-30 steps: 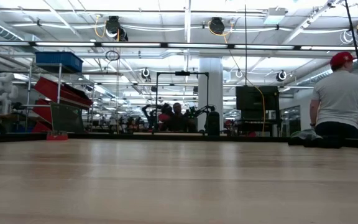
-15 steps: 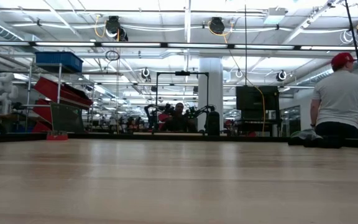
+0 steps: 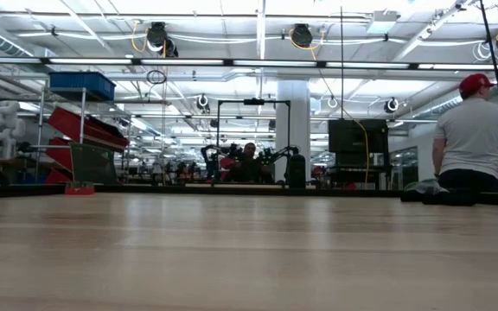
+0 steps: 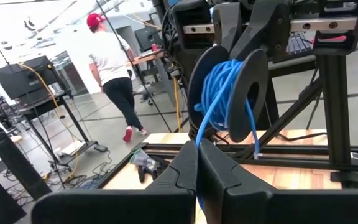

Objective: Coil cords
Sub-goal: Coil the blue wire onto a spool

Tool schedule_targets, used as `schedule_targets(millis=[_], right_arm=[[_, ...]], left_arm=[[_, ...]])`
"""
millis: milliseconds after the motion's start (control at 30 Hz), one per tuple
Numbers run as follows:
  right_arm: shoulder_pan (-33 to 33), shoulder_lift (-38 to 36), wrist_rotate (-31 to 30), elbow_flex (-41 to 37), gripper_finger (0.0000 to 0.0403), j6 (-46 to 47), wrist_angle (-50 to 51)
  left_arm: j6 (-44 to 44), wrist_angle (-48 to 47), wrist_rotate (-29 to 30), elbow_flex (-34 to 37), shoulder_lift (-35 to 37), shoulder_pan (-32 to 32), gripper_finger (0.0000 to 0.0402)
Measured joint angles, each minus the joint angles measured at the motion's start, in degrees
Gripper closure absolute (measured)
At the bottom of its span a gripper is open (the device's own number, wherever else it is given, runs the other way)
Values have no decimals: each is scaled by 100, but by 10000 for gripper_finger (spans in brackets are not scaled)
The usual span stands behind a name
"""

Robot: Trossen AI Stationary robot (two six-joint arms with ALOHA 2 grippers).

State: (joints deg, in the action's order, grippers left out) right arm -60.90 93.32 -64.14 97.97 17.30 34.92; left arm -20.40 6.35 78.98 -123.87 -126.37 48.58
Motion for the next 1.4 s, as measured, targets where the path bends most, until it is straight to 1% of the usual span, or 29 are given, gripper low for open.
schedule_targets(millis=[133, 333, 400, 567, 700, 867, 933, 1067, 1400], right_arm=[[2, 0, 0, 0, 403, 0, -20], [-2, 0, 0, 0, 403, -9, -31], [-2, 0, 0, 0, 403, -17, -31], [-2, 0, -2, 2, 403, -20, -31], [-2, 0, -2, 0, 403, -20, -31], [19, 0, -43, 0, 403, -27, -8], [53, 0, -64, 0, 403, -63, 7], [142, 1, -331, 0, 403, -138, 42], [491, 227, -410, 0, 403, -322, 157]], left_arm=[[0, -1, -5, 0, 1, 4, 394], [3, -18, -235, 0, 2, -13, 389], [8, -112, -240, 0, 2, 0, 375], [-153, -131, -233, 0, 2, 101, 325], [-291, -83, -219, 0, 13, 226, 303], [-258, 3, -133, 0, 175, 422, 300], [-282, 237, -55, -2, 202, 500, 299], [-707, 583, -12, -2, 203, 625, 299], [-702, 362, -11, -2, 199, 534, 299]])
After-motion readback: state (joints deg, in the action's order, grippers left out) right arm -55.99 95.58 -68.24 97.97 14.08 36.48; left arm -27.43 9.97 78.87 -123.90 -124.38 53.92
